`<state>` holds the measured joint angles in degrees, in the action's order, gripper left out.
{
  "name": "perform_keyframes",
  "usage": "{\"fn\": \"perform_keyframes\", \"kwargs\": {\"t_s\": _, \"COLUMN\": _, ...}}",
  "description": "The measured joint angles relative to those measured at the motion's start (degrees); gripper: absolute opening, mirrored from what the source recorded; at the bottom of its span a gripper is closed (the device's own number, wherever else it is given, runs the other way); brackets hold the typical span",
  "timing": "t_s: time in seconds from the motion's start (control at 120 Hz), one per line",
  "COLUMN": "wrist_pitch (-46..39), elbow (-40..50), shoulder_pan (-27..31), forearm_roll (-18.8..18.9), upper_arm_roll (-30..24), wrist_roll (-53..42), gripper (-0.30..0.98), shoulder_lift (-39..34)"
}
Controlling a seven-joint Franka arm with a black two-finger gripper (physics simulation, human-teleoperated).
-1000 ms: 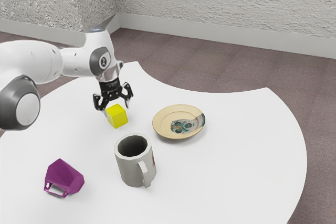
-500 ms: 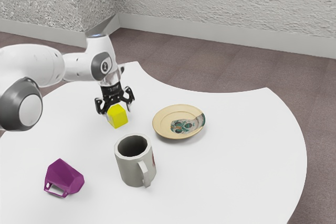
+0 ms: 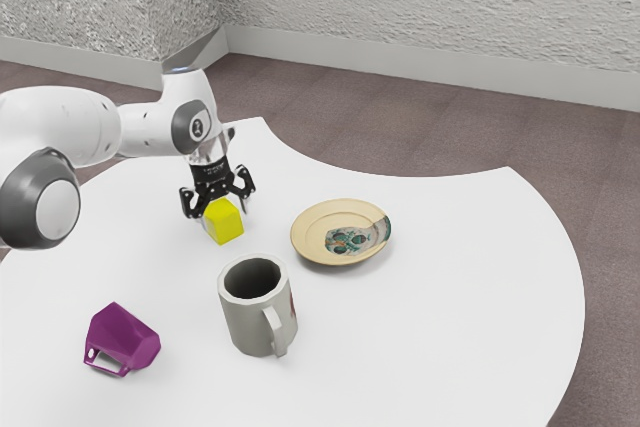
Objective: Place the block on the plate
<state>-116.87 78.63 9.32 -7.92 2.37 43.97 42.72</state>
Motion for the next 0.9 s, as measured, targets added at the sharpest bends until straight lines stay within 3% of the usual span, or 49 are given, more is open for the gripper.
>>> {"fn": "perform_keyframes", "kwargs": {"t_s": 0.633, "wrist_pitch": 0.0, "elbow": -0.9, "shoulder_pan": 0.9, "forearm_roll": 0.0, "upper_arm_roll": -0.9, "wrist_roll": -1.4, "gripper": 0.68, "shoulder_lift": 1.0}}
{"fn": "perform_keyframes", "kwargs": {"t_s": 0.9, "wrist_pitch": 0.0, "elbow": -0.9, "shoulder_pan": 0.9, "forearm_roll": -0.3, "upper_arm_roll": -0.8, "wrist_roll": -1.6, "gripper": 0.52, "shoulder_lift": 1.0}}
